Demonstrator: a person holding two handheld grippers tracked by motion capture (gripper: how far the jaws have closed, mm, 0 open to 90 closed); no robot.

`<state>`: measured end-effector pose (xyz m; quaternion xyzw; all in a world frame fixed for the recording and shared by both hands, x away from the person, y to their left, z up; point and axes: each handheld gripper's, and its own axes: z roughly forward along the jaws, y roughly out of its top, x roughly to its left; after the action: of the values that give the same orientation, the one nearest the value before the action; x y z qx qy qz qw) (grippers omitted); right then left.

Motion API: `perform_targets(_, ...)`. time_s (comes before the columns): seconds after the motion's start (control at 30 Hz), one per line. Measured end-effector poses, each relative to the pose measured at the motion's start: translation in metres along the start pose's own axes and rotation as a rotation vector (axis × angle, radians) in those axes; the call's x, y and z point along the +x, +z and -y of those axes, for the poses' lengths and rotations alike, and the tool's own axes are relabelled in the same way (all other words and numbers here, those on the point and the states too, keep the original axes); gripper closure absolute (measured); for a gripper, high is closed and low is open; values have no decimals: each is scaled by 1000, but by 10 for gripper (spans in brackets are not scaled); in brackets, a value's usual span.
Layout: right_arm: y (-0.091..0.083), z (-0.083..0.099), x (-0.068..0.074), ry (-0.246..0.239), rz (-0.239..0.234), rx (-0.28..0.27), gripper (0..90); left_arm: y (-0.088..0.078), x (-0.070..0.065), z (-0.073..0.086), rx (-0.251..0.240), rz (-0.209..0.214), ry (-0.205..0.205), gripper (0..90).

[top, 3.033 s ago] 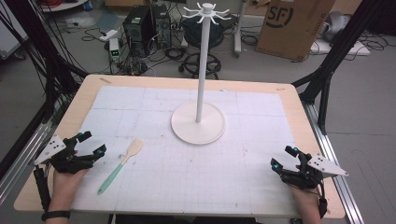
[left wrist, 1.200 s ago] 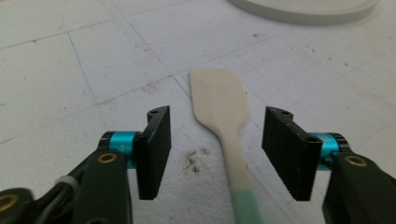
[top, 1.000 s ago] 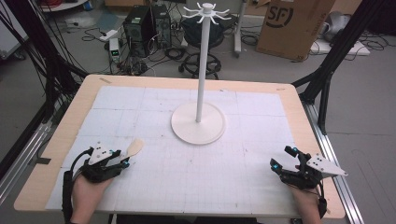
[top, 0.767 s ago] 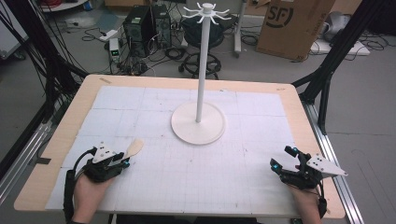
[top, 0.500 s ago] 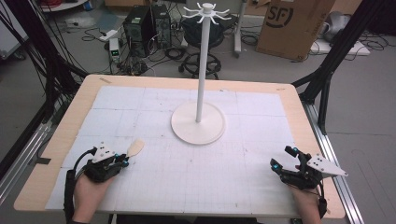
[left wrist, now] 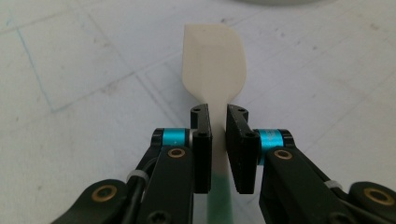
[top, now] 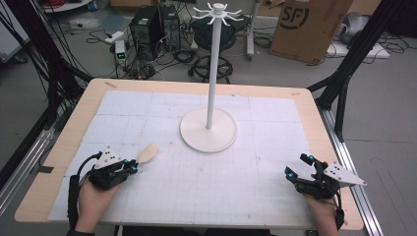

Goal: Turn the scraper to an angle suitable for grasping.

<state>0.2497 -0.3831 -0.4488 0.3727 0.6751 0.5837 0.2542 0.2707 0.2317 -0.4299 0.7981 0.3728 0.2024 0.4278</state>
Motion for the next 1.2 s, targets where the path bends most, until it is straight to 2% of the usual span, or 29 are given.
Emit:
perform_targets(0.1,0,0,0,-1,1,3,157,4,-6,-14,-19,46,34,809)
perform_targets(0.17,0,0,0,1,0,2,157,10,-13,-25,-17,72,68,809)
perform_targets(0.3,0,0,-1,-1,-1,2,157,23,-26,-47,-17,137,112,810)
perform_targets(0.5,0,0,0,3,-2,2,157,45,-50,-79,-38,240,183,811)
perform_targets(0.63,0,0,0,6,-1,3,157,65,-68,-97,-23,311,227,812)
perform_targets(0.77,0,0,-1,4,0,-1,157,87,-85,-111,-28,392,247,812)
perform_targets(0.9,0,0,-1,1,1,-3,157,112,-105,-120,-10,459,274,812)
perform_targets(1.0,0,0,-1,1,1,-5,157,129,-122,-128,17,495,318,812)
perform_targets(1.1,-1,0,-1,6,2,-4,157,143,-140,-136,19,543,344,812)
perform_targets(1.2,-1,0,-1,8,2,-5,157,158,-156,-142,27,575,381,812)
